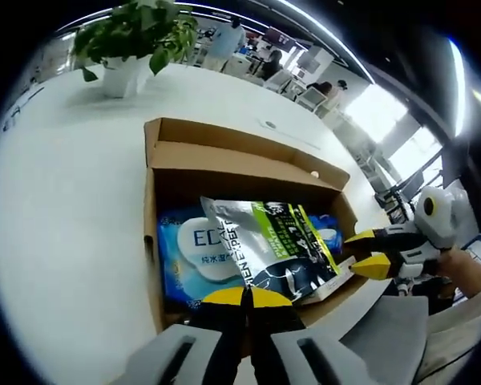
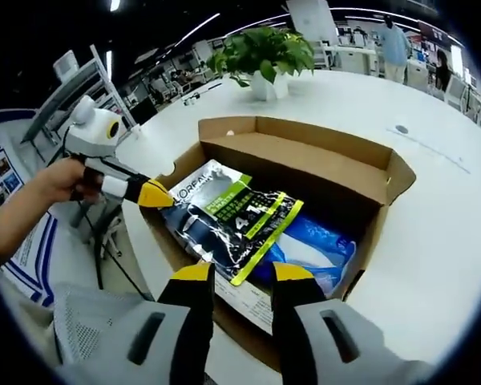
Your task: Operate the shoe box by opening the lid, removing the specified soft item, and placing it in the target area until the item is outside and the box remains undamaged.
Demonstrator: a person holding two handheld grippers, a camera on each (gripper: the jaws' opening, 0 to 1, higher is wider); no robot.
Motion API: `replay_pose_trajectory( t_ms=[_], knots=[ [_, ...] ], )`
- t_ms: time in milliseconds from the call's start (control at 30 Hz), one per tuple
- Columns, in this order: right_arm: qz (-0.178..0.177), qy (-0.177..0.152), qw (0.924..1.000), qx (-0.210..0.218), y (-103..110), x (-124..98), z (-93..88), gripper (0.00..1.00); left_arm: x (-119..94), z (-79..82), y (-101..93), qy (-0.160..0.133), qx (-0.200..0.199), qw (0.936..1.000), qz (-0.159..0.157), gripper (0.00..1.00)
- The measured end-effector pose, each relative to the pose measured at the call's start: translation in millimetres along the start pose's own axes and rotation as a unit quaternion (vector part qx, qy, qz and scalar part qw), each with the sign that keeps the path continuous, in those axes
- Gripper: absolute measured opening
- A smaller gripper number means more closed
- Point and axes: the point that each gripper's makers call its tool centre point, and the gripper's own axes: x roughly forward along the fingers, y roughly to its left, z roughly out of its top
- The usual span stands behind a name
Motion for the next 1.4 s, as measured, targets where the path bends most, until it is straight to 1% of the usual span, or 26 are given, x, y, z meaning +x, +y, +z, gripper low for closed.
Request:
replay_pose_trajectory(
  t_ms=[133,267,367,400,500,600,733,800,833,967,1167,1267,1400],
  knots=[
    [0.005,0.009,0.9999,0.010,1,6,-2.0,0.22,1,-1.0,1.6,0.002,-0.001,1.0000,-0.001,0.00],
    [0.012,0.027,0.9994,0.018,3,15,-6.7,0.21,2,-1.9,1.5,0.006,0.005,1.0000,0.001,0.00],
    [0.014,0.038,0.9989,0.024,3,20,-10.6,0.17,3,-1.8,-0.6,0.008,0.009,0.9999,0.000,0.00],
    [0.009,0.041,0.9988,0.025,1,21,-12.2,0.17,4,-1.4,-1.3,0.009,0.012,0.9999,0.002,0.00],
    [0.002,0.038,0.9990,0.021,-2,19,-11.8,0.12,4,-1.6,-1.3,0.012,0.022,0.9997,0.008,0.00],
    [-0.006,0.024,0.9995,0.019,-6,15,-4.9,0.03,3,-1.3,-1.9,0.010,0.023,0.9996,0.010,0.00],
    [-0.001,0.018,0.9993,0.032,-3,14,-2.3,0.02,1,0.9,-6.7,0.004,0.027,0.9996,0.008,0.00],
    [-0.003,0.018,0.9996,0.023,-2,13,-4.0,0.02,-1,2.4,-8.5,0.000,0.029,0.9995,0.009,0.00],
    [0.002,0.018,0.9997,0.017,0,12,-4.3,0.02,-1,2.8,-9.6,-0.001,0.030,0.9995,0.009,0.00],
    [-0.002,0.011,0.9998,0.016,1,8,-4.0,0.00,-4,4.6,-15.0,-0.006,0.034,0.9994,0.008,0.00],
    [-0.004,-0.012,0.9997,0.021,-1,-5,3.8,0.00,-9,8.0,-24.5,-0.015,0.041,0.9990,0.007,0.00],
    [-0.009,-0.022,0.9995,0.020,-4,-15,6.7,0.00,-10,11.7,-32.5,-0.021,0.044,0.9988,0.005,0.00],
    [-0.017,-0.029,0.9993,0.019,-9,-26,8.1,0.00,-9,16.7,-46.3,-0.026,0.059,0.9979,0.001,0.00]
  ],
)
